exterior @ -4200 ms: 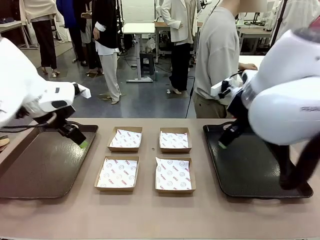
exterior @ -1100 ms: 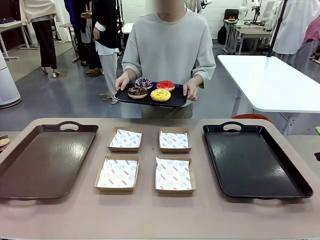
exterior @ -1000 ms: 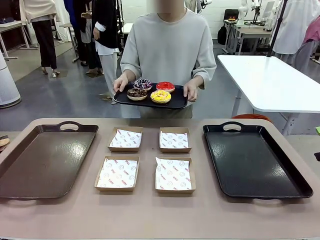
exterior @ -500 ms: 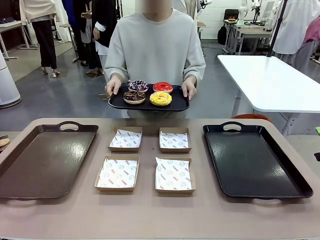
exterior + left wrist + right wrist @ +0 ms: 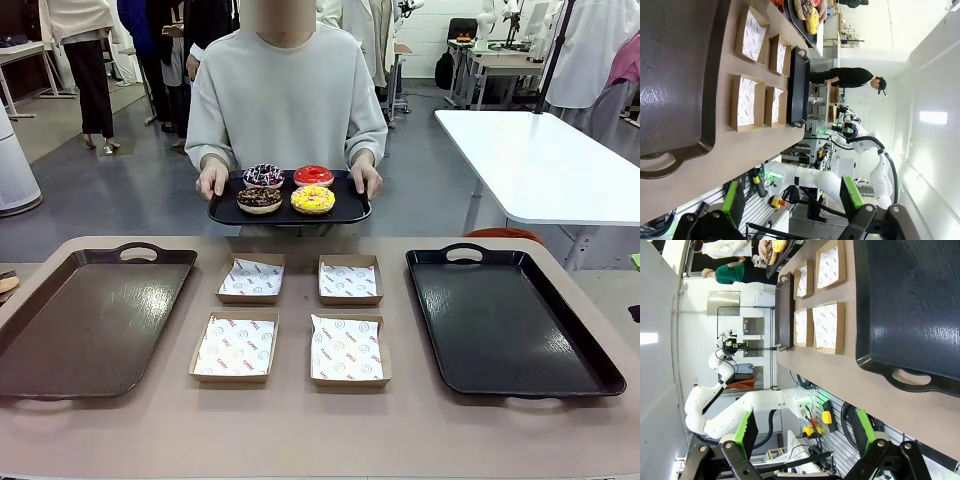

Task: Individually package the donuts and arrange them on the tray.
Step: Pick up one Paper togo box.

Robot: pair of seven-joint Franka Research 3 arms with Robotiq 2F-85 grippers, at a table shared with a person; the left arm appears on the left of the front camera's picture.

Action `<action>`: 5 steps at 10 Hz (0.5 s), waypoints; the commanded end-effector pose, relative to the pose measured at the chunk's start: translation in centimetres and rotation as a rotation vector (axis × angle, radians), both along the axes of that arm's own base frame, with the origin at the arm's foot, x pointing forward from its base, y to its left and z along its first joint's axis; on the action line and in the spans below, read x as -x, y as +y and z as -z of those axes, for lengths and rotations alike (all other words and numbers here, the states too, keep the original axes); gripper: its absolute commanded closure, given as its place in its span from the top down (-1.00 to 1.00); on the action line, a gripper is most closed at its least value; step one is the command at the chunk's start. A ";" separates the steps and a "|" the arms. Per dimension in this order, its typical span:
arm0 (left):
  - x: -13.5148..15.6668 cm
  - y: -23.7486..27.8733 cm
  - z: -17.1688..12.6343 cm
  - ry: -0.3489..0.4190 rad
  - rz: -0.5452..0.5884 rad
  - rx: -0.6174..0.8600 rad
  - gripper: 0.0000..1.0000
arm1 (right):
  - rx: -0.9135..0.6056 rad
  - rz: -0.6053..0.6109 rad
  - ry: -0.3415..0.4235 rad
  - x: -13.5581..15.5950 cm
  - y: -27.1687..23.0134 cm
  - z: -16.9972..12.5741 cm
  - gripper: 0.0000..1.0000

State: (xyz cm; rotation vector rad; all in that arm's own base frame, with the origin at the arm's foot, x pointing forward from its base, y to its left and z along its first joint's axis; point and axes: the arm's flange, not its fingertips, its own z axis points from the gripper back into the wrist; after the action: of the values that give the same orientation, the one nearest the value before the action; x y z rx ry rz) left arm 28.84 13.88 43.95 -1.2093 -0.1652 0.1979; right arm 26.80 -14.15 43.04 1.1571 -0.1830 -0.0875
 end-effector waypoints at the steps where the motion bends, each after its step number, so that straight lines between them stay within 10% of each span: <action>1: 0.1 0.0 0.1 -0.002 0.000 0.010 1.00 | -0.011 0.001 -0.006 -0.2 0.1 -0.1 1.00; 5: 0.1 0.0 0.1 -0.002 0.000 0.010 1.00 | -0.011 0.001 -0.006 -0.2 0.1 -0.1 1.00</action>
State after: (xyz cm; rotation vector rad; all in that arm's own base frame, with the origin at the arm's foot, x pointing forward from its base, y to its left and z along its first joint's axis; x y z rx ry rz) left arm 28.84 13.88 43.95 -1.2094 -0.1651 0.1979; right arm 26.80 -14.15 43.04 1.1571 -0.1830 -0.0875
